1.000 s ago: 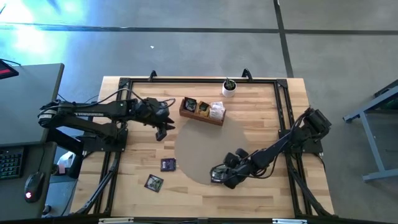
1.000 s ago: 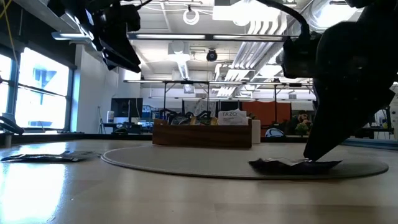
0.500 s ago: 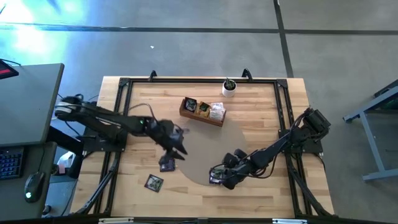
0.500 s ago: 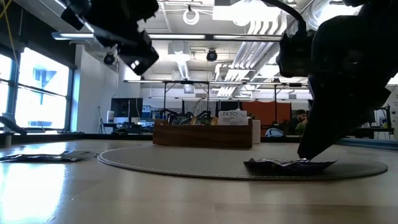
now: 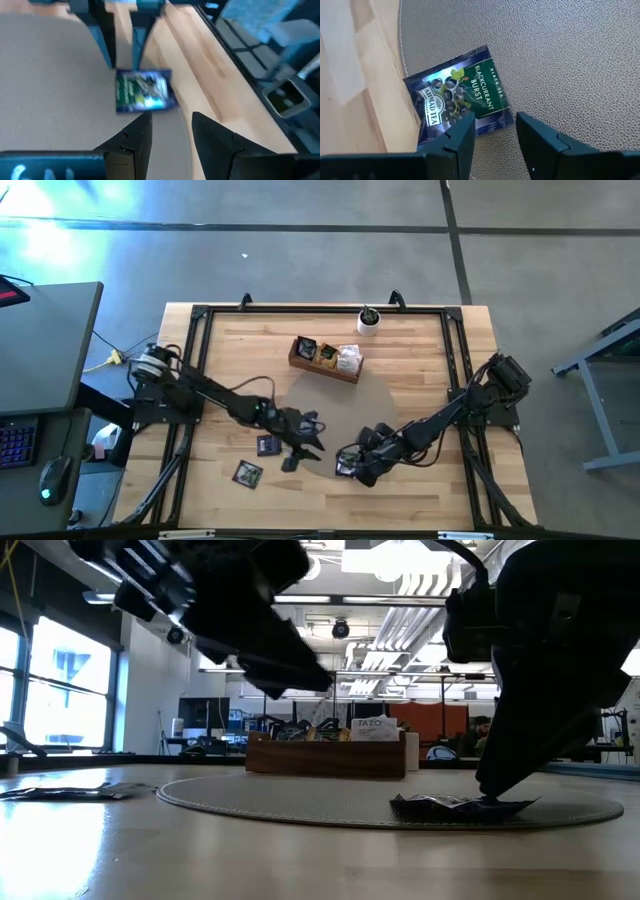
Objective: Pick & Place Tea
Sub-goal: Put the dark blue tea bag into the left section of the wooden organizer
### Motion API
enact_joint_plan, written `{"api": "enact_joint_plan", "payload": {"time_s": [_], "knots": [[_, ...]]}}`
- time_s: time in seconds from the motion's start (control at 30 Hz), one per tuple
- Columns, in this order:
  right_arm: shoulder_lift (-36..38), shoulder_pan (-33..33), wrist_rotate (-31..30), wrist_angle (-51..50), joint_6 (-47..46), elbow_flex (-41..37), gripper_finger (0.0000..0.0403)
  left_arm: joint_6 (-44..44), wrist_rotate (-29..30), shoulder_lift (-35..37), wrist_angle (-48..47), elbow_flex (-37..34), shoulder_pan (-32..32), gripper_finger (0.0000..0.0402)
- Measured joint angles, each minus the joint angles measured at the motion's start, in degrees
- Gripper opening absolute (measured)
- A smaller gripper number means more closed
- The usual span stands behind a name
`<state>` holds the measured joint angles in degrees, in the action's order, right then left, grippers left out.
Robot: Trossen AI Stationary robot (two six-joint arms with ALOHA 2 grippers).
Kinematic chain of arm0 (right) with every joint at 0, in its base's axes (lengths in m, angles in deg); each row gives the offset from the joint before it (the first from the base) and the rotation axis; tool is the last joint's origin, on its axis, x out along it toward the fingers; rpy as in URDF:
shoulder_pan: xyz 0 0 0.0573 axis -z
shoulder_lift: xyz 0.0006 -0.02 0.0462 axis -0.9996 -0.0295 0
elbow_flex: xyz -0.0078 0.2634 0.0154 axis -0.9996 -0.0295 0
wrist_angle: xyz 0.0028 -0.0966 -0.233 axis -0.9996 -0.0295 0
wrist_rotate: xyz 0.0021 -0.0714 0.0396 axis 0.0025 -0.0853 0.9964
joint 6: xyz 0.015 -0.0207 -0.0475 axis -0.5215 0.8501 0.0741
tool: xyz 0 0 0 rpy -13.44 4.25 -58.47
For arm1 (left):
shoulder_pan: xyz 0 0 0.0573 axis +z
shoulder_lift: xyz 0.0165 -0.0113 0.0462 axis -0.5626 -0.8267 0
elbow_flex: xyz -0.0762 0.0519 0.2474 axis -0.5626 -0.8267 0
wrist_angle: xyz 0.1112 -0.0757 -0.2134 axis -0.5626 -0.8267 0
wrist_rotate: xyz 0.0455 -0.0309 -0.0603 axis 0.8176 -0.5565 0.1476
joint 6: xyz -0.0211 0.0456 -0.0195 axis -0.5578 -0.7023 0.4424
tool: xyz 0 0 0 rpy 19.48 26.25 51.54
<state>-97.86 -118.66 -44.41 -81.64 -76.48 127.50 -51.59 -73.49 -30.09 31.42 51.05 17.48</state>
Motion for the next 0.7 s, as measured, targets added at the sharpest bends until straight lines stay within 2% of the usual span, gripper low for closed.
{"api": "enact_joint_plan", "payload": {"time_s": [0.07, 0.2, 0.4, 0.6, 0.7], "knots": [[0.0, 0.0, 0.0, 0.0, -0.6, 0.0, 0.0140, 0.0, 1.9, -2.3, -0.3, 2.4, -1.0, 0.0137], [0.0, 0.0, -0.8, -0.2, -0.9, 0.0, 0.0140, 0.2, 2.1, -7.8, -0.8, 7.4, -3.2, 0.0124], [0.0, 0.0, -0.8, -0.5, -0.9, 0.0, 0.0140, 0.3, 5.5, -13.0, -1.5, 13.0, -4.7, 0.0070], [0.0, 0.0, 1.5, -0.2, -0.9, 0.0, 0.0140, 2.1, 5.7, -15.8, -1.5, 15.2, -3.9, 0.0008], [0.0, 0.0, 1.6, 0.1, -0.9, 0.0, 0.0140, 6.1, 5.5, -17.5, -3.3, 14.7, -3.2, 0.0006]]}}
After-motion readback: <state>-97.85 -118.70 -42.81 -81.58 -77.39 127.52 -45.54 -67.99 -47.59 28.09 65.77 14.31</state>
